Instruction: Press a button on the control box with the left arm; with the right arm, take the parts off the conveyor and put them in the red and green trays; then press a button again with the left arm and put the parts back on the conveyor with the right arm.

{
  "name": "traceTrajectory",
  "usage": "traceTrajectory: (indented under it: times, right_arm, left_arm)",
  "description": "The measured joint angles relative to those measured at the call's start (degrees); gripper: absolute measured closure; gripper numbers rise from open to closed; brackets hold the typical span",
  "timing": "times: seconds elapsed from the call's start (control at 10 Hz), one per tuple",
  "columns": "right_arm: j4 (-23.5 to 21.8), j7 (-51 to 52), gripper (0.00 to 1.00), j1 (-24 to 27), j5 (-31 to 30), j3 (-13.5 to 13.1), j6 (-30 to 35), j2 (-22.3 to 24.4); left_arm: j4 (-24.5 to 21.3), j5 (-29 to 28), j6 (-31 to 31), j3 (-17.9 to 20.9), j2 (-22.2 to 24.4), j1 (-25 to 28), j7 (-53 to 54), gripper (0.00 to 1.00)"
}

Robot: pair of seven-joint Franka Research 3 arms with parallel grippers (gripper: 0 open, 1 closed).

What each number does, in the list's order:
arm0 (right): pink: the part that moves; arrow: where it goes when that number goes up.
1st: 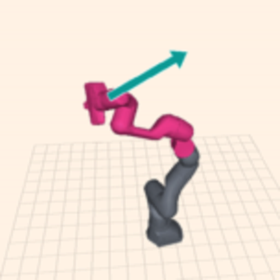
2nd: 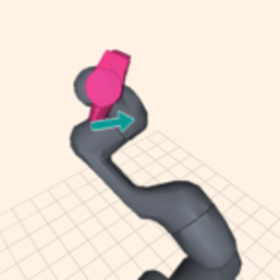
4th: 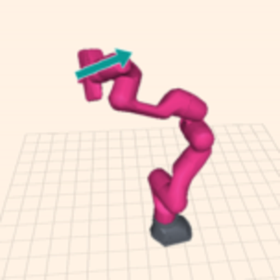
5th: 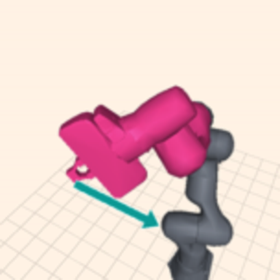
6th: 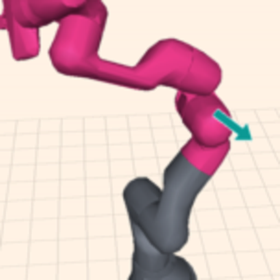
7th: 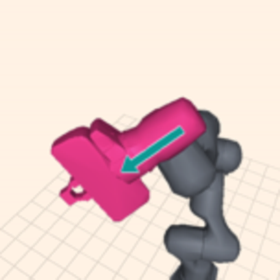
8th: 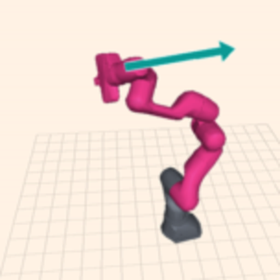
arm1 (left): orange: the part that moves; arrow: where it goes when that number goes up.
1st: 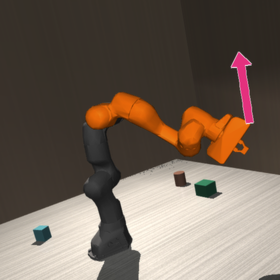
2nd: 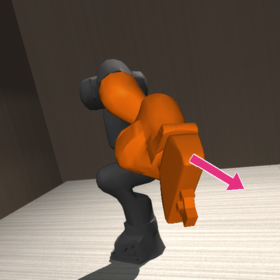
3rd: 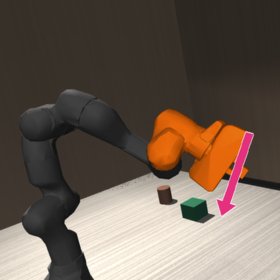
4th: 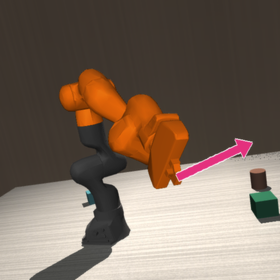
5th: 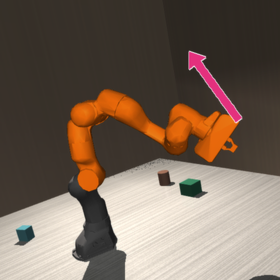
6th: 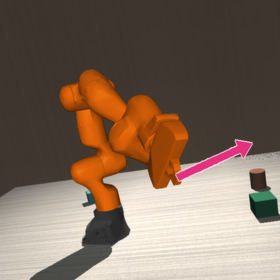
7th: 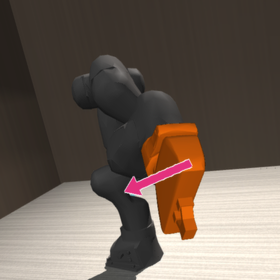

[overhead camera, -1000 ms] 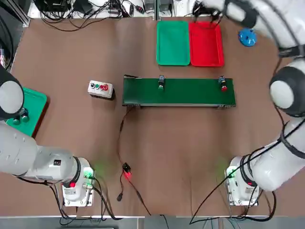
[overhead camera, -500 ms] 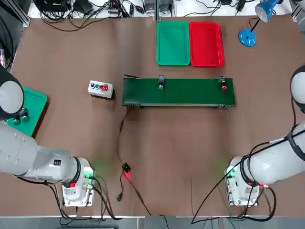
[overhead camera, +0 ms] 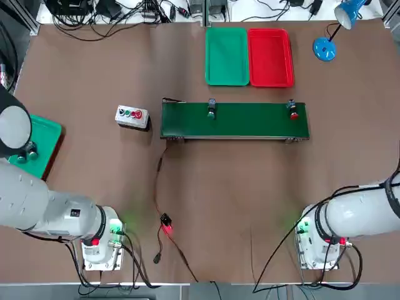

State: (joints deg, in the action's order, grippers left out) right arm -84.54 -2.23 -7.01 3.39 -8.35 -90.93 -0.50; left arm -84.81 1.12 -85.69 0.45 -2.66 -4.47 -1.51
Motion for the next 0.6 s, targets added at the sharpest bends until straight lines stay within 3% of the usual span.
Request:
traceTrajectory:
  times: [0.6]
  right_arm:
    - [-1.0,-0.3,0.0,0.7,1.8,-0.6,0.1,0.3]
  left_arm:
    - [0.0,0.0,0.0,0.1,0.0,0.0,0.0,0.0]
